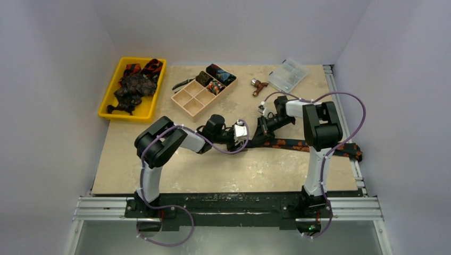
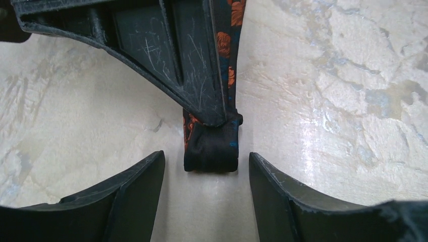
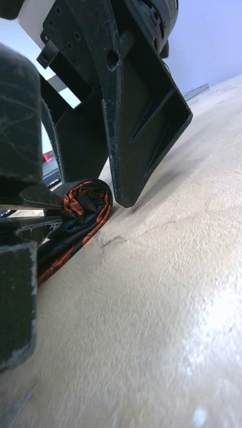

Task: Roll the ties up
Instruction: Roll the tie at the center of the board.

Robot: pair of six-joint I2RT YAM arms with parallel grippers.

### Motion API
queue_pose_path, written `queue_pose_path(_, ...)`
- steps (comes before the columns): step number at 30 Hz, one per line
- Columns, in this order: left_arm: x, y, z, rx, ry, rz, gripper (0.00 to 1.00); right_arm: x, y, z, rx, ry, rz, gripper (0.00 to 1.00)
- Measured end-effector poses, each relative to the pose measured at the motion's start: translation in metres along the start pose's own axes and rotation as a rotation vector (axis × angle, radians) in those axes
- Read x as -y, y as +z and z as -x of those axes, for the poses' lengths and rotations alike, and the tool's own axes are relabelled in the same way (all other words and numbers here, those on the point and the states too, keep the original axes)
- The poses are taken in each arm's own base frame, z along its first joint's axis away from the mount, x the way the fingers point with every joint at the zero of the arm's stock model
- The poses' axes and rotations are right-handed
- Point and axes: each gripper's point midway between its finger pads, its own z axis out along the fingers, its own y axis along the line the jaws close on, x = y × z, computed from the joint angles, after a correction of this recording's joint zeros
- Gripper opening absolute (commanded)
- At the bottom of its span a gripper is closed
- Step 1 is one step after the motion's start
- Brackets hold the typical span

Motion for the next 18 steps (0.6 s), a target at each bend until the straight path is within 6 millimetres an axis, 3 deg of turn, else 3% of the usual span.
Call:
queue_pose_path(6,0.004,0.012,0.004,0.077,-0.007,-0.033,0.58,0.005,-0.003,-0.003,-0.012,0.047,0.041,0.0)
queue_pose_path(10,0.006,0.022,0.007,0.11,-0.024,-0.05,0.32,0.006,-0.005,-0.006,-0.019,0.064,0.07,0.0)
queue_pose_path(13,0.008,0.025,0.009,0.12,-0.024,-0.056,0.21,0.006,-0.005,-0.007,-0.021,0.062,0.078,0.0)
queue_pose_path(18,0.007,0.02,0.007,0.053,-0.01,-0.027,0.15,0.004,-0.006,-0.006,-0.018,0.056,0.083,0.27)
